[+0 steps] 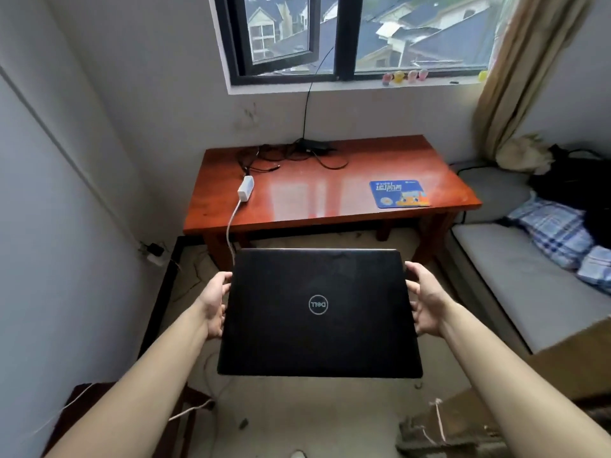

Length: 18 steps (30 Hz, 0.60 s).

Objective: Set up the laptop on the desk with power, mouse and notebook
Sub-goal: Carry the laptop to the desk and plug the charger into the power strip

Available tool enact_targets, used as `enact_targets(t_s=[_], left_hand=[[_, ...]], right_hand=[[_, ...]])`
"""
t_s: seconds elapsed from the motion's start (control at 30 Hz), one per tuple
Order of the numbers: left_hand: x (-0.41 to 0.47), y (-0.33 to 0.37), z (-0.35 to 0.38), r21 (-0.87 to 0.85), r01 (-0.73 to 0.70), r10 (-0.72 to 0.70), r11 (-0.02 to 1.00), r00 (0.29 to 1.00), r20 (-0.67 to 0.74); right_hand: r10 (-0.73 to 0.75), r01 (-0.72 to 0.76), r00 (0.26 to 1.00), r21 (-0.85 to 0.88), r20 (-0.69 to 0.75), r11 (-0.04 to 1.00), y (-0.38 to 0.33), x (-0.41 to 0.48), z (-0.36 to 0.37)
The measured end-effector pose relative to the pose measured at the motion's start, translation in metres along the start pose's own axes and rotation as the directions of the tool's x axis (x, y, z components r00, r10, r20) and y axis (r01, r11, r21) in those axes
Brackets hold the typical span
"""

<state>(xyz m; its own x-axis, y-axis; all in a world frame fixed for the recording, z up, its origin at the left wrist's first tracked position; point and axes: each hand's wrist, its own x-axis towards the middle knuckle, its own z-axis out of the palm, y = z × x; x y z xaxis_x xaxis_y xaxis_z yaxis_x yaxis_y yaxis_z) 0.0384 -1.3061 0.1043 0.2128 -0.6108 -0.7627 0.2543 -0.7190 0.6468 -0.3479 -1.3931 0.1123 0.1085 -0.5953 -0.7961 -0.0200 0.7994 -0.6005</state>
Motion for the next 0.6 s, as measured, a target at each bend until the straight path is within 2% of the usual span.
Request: enact_targets(t_s=[0.23, 0.5, 0.6], left_hand=[[0.100, 0.117, 0.051, 0.024, 0.003, -0.003, 1.000, 1.000, 0.013], [0.228, 0.229, 0.125, 0.010, 0.043, -0.041, 0.999, 0.989, -0.140], [0.268, 0.273, 0.151, -0.020, 0.084, -0.086, 0.996, 0.985, -0.146]], right_hand=[[-0.037, 0.037, 0.999, 0.012, 0.004, 0.999, -0.121, 0.093, -0.004], [-0.039, 0.040, 0.999, -0.019, 0.014, 0.999, -0.265, 0.242, -0.023], [-0.018, 0.019, 0.997, -0.014, 0.075, 1.000, -0.334, 0.289, -0.029]])
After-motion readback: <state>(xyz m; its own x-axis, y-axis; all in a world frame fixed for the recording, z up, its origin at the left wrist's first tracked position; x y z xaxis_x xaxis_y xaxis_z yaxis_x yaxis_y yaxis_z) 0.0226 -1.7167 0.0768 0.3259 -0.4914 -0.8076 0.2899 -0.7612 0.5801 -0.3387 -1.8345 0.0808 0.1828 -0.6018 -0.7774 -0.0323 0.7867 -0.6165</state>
